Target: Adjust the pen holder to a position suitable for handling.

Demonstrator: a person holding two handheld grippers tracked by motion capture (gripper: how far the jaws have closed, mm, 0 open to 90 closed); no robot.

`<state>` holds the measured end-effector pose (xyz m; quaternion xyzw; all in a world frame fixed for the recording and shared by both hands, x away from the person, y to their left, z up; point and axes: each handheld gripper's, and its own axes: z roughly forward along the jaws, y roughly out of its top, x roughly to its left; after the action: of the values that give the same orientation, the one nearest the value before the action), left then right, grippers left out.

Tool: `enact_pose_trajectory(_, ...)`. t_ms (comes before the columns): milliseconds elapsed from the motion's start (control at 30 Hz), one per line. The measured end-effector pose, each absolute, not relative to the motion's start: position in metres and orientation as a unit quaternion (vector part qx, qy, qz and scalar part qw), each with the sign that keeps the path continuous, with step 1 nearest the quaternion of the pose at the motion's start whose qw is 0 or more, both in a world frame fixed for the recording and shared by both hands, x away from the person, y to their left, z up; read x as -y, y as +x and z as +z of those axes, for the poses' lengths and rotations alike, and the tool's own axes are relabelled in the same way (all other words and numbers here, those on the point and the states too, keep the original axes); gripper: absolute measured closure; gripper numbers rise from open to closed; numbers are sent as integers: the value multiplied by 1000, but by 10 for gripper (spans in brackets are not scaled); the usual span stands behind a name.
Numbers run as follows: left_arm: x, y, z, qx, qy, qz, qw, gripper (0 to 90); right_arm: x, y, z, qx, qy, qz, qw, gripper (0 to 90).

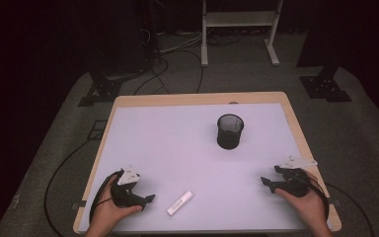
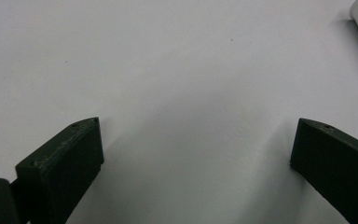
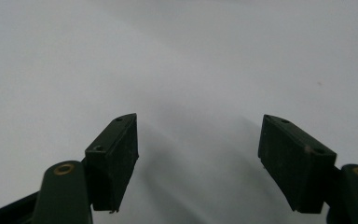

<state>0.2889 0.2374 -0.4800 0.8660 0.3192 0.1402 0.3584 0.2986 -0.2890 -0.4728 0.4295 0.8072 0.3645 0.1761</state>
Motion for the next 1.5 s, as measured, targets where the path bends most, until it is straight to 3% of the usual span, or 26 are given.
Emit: enact_pose_trajectory(1500,-238,289,-480,-318,867,138,357,16,273,333,-427,-803,413,396,167,335)
